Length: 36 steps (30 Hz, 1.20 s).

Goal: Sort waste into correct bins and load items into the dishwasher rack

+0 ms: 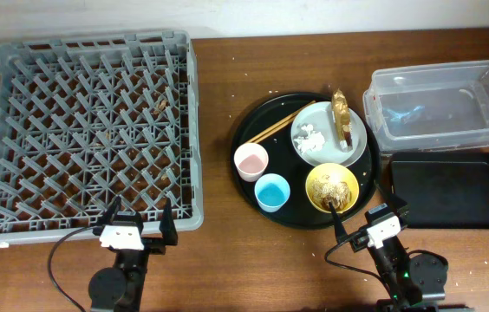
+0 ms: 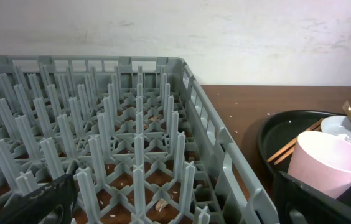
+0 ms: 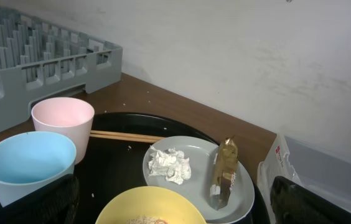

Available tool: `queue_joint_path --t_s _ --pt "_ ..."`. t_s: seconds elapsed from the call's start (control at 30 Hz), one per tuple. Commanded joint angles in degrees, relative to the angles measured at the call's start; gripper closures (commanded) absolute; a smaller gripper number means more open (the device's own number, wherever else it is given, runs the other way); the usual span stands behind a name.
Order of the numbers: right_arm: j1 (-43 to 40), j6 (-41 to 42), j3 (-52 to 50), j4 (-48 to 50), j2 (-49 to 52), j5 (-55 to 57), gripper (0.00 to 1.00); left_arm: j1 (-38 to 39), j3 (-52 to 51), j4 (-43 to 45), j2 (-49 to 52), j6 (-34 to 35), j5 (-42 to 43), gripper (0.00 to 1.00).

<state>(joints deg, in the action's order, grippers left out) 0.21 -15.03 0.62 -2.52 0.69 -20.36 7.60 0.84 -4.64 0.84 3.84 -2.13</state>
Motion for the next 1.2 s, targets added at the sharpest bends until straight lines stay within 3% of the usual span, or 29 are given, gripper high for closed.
queue_joint_path --t_s 0.0,1.17 --pt "0.2 0.5 -0.3 -0.3 -0.2 0.5 0.02 0.2 -0.3 0.1 -0.4 -0.9 -0.4 0.01" --pt "0.2 0.5 -0.3 -0.2 -0.2 0.5 0.01 0.2 -0.3 0.8 -0.4 -0.9 -0.2 0.01"
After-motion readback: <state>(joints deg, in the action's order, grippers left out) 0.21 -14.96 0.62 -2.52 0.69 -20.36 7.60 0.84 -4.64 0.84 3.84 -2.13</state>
